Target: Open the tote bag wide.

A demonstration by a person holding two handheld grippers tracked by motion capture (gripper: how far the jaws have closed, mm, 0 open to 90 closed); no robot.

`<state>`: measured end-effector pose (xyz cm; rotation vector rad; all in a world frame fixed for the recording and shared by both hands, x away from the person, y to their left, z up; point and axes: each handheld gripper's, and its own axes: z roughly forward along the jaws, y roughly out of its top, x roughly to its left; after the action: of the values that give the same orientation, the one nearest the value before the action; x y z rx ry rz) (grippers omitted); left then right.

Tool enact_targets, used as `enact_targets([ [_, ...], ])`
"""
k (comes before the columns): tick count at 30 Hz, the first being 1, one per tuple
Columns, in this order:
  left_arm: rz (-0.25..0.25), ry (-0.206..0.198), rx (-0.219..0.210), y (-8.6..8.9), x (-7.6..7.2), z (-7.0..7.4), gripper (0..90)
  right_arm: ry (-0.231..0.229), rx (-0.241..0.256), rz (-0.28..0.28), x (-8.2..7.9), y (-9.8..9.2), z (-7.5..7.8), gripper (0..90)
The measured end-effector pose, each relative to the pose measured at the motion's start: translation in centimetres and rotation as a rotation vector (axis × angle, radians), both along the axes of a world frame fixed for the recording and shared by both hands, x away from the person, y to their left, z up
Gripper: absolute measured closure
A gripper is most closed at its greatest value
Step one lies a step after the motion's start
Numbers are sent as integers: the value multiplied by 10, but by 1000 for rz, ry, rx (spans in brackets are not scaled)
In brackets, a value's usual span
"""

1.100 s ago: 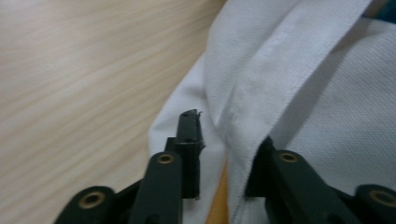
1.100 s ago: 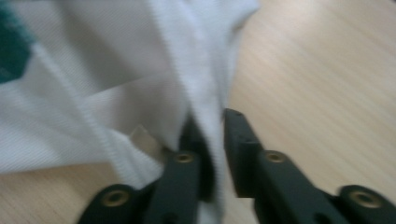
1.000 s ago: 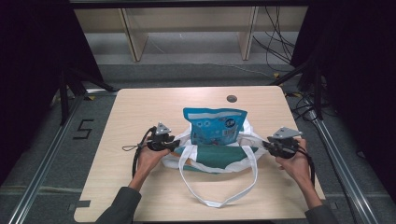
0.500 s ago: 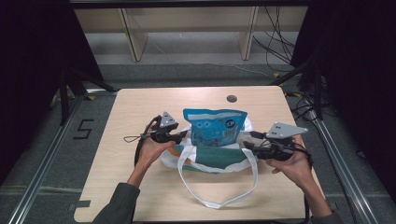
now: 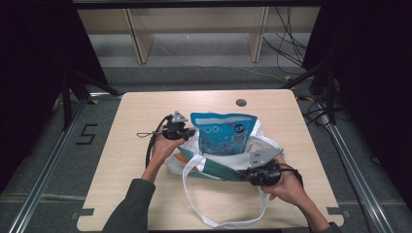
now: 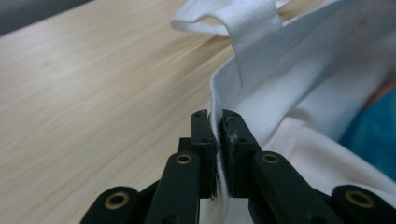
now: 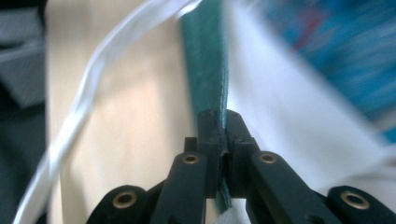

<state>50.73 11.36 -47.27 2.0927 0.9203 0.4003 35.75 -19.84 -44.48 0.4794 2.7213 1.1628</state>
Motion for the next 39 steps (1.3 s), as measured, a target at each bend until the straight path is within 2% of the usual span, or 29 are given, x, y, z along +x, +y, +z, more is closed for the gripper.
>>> enact_targets([
  [1, 9, 22, 6, 0, 5, -4, 840, 19, -27, 11, -6, 5, -9, 876],
  [3, 32, 59, -12, -1, 11, -11, 838, 26, -94, 18, -13, 15, -29, 876],
  [6, 56, 81, -11, -3, 19, -19, 836, 35, -149, 34, -18, 27, -52, 872],
  [8, 70, 99, 14, -8, 21, -27, 829, 49, -149, 44, -19, 30, -53, 872],
  [9, 82, 90, 17, -9, 21, -27, 820, 53, -146, 25, -20, 31, -53, 871],
  [12, 103, 75, 43, -7, 15, -16, 715, 42, -138, 25, -19, 29, -53, 851],
  [13, 102, 71, 44, -5, 12, -13, 614, 67, -126, 17, -19, 28, -50, 776],
  [14, 98, 62, 44, -1, 7, -7, 614, 67, -126, 17, -19, 28, -50, 776],
  [15, 95, 55, 25, 4, 2, 0, 553, 64, -108, 23, -17, 26, -45, 728],
  [16, 109, 44, -5, 8, -4, 7, 489, 57, -80, 13, -18, 23, -36, 669],
  [17, 129, 35, -43, 9, -8, 11, 447, 33, -40, -25, -20, 18, -18, 624],
  [18, 136, 24, -75, 13, -14, 17, 447, 33, -40, -25, -20, 18, -18, 624],
  [19, 134, 19, -106, 15, -21, 23, 445, 7, -5, -33, -19, 14, -8, 614],
  [20, 121, 9, -119, 18, -28, 28, 444, -10, 30, -46, -18, 8, 3, 596],
  [21, 110, -4, -112, 19, -36, 32, 451, -30, 59, -80, -18, 1, 13, 579],
  [23, 88, -7, -68, 18, -48, 35, 452, -89, 90, -130, -16, -13, 31, 576],
  [24, 79, 0, -73, 18, -56, 36, 450, -124, 104, -151, -14, -19, 39, 580],
  [25, 68, 8, -84, 17, -61, 34, 451, -170, 111, -200, -10, -27, 47, 589],
  [27, 53, 12, -80, 16, -70, 32, 459, -233, 89, -283, -3, -39, 55, 598],
  [29, 35, 20, -53, 15, -76, 29, 467, -249, 82, -330, 5, -47, 58, 604],
  [32, 17, 56, -99, 12, -81, 25, 470, -245, 59, -378, 20, -53, 53, 602],
  [33, 22, 53, -98, 11, -82, 24, 470, -227, 50, -385, 25, -52, 51, 602],
  [34, 18, 57, -93, 11, -82, 24, 470, -239, 35, -388, 29, -52, 49, 602],
  [35, 17, 62, -100, 10, -83, 23, 469, -219, 32, -391, 30, -50, 46, 602],
  [36, 20, 66, -108, 9, -85, 22, 469, -224, 20, -381, 35, -49, 44, 604],
  [38, 6, 76, -92, 6, -88, 18, 461, -206, 8, -389, 40, -46, 41, 609],
  [39, -2, 84, -100, 5, -88, 17, 447, -209, 4, -389, 42, -45, 41, 614],
])
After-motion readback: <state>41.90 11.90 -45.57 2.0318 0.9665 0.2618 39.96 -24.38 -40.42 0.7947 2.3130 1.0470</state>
